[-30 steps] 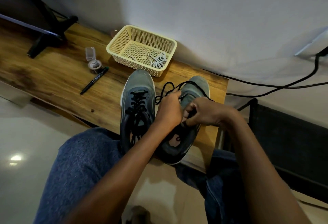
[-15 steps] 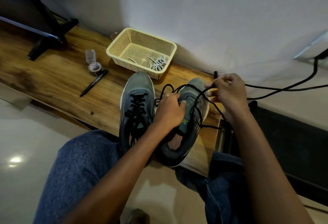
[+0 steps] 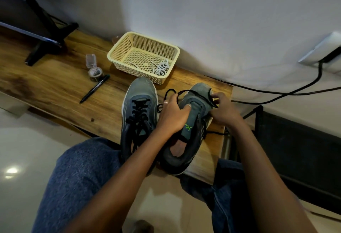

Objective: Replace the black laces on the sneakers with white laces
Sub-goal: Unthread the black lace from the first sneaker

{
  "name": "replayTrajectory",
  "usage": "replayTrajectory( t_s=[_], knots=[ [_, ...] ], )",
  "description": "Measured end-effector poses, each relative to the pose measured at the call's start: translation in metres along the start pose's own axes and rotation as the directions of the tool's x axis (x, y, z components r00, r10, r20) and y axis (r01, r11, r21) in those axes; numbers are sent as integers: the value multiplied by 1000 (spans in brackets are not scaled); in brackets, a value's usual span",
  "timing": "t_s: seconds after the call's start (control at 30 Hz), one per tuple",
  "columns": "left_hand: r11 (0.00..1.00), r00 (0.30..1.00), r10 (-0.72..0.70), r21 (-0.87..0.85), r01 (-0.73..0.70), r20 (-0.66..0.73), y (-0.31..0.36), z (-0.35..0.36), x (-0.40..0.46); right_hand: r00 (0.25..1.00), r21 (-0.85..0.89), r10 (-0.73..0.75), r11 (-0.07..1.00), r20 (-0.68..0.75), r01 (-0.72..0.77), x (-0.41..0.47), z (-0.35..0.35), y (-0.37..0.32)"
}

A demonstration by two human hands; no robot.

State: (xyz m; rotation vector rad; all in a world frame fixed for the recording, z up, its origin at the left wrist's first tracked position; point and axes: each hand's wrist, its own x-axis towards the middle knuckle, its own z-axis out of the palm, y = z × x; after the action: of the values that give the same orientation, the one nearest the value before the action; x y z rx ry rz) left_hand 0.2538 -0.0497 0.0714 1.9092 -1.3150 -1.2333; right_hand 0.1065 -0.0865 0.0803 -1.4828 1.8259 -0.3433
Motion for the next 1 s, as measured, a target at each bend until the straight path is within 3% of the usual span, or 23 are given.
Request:
replayTrajectory(
  t_s=[0.17,0.37,0.43,0.5,0.57,0.63,0.7,0.87,0.93,1.0],
  knots=[
    [890,977,-176,-404,210,119,1,-3,4,999,-96,32,995,17,-30,5,6,6],
    [896,970,-166,-383,223,176,1,-2,3,994,-204,47,977,-103,-68,7,6,8],
    [908,981,-146,-376,185,131,2,-1,1,993,-97,-6,995,-119,-6,3,0,0],
    [958,997,-77,-277,74,-2,3,-1,1,990,106,-89,989,-113,102,-7,-7,-12],
    [985,993,27,-164,-46,-119,3,-1,3,979,357,-174,913,-103,200,-18,-14,-23],
    [980,988,68,-175,-93,-141,3,-2,5,970,531,-210,812,-120,241,-29,-19,-32],
    [975,989,110,-181,-128,-103,0,-3,8,964,635,-246,731,-99,251,-39,-25,-41],
    [921,952,292,241,-307,96,-8,1,5,904,810,-426,537,20,235,-65,-24,-62],
    [908,956,274,299,-293,103,-9,2,9,904,875,-426,418,-49,244,-65,-23,-67],
    [933,959,253,231,-277,130,-7,1,10,910,899,-340,280,-236,337,-58,-25,-67]
  ],
)
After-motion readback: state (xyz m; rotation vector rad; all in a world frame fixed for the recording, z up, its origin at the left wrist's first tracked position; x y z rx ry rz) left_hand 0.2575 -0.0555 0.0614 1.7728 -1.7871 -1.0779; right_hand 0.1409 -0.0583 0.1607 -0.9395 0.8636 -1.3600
